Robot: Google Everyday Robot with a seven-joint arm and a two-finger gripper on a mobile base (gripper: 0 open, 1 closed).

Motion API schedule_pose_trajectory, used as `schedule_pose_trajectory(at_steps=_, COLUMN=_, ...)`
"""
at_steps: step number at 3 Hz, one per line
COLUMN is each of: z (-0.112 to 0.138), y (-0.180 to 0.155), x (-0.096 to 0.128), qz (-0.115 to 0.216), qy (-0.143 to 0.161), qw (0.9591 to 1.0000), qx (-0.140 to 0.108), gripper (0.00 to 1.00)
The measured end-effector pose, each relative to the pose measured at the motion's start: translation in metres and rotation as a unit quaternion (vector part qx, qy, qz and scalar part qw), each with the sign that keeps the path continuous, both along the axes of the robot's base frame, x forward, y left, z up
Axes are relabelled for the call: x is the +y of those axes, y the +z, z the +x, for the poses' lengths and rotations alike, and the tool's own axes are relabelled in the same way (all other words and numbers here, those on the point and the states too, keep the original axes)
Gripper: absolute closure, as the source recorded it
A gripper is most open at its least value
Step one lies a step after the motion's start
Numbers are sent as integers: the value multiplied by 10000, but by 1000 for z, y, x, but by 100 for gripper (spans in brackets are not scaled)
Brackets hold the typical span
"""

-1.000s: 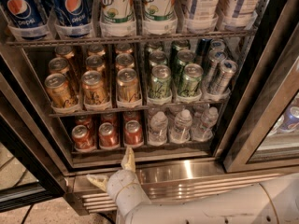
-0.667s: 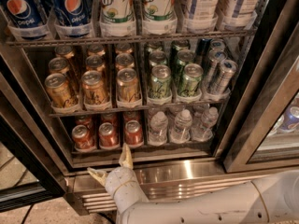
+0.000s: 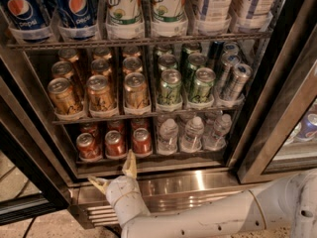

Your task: Pick coke can from bottom shelf of fridge

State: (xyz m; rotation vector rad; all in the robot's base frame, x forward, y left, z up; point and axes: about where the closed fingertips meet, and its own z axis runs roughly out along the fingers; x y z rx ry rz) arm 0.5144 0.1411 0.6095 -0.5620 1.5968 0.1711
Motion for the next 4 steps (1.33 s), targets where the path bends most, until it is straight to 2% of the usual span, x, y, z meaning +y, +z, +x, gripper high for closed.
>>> schedule_pose_trajectory(at_steps=2, z=6, y=-2, x=-1, qz=118, qy=-302, qw=9993, qx=-181, gripper=31)
schedule_pose_trajectory(at_steps=3, z=10, y=-2, x=-4, qz=154, qy=-440, qw=9986, qx=-231, gripper=33)
schedule_pose_trajectory(at_steps=4, z=10, y=-2, x=-4, qz=154, qy=-439, qw=9986, qx=-231, gripper=40)
